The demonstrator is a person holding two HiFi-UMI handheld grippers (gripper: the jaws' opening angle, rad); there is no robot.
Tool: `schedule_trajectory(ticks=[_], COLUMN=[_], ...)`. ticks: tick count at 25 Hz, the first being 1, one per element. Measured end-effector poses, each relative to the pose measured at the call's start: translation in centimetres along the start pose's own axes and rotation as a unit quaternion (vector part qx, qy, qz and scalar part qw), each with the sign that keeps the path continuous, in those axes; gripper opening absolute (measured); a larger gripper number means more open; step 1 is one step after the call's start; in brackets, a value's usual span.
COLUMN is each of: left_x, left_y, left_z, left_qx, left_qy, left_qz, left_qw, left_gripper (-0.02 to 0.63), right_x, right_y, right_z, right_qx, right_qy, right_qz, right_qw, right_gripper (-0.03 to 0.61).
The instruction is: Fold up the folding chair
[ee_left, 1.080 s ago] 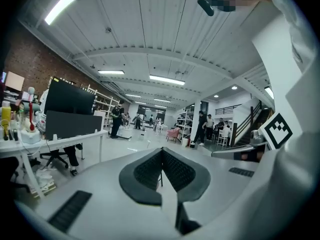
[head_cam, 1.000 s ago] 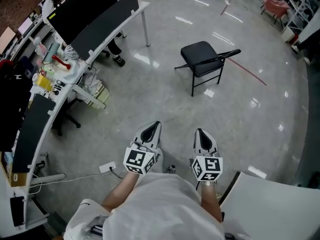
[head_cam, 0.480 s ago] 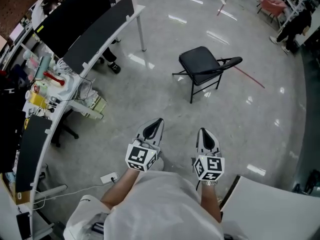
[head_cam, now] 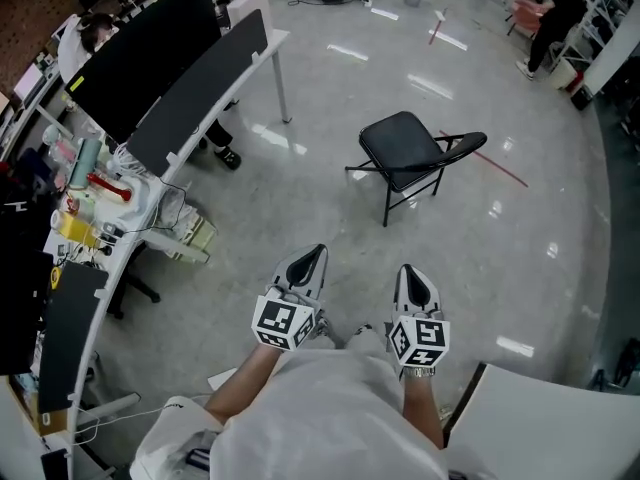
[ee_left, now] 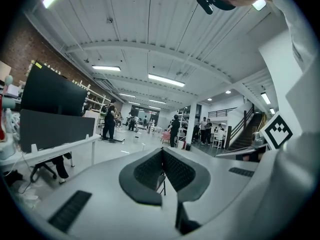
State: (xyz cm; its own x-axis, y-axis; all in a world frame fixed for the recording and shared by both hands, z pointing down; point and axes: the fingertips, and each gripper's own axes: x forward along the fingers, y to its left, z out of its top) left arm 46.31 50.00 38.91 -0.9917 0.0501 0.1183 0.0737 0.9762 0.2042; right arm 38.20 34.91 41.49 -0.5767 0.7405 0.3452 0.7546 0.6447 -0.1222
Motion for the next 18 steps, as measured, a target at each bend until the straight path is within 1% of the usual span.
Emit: schedule_trajectory(ticks=[4,9,14,18], left_x=[1.0,2.9,6.1,9.4], left_y=[1.0,1.9,3.7,4.7], left_z=[-0.5,-0.5,0.3,0.8], left_qx=[-0.005,-0.003,-0.007,-0.001], left_qy=[0.007,0.013,0.016,0.023], left_qz=[0.004,0.007,0.016,0.014], left_qw=[1.0,0.9999,0.9997,0.9996], left_gripper=[0.011,0.011,0.011,0.011], right_x=[1.4,4.1,8.2,11.1], right_y=[-0.5,-1.4,-2.7,-4.5], right_z=[0.5,0.7,1.9,3.0], right_qx=[0.005,0.01,0.013,0.018], right_qy=[-0.002,0.007,0.011,0.014], right_qz=[-0.003,0.003,0.01,0.011], right_qw=[1.0,1.0,1.0,1.0], right_gripper=[0.006,0.006,0.006,0.005])
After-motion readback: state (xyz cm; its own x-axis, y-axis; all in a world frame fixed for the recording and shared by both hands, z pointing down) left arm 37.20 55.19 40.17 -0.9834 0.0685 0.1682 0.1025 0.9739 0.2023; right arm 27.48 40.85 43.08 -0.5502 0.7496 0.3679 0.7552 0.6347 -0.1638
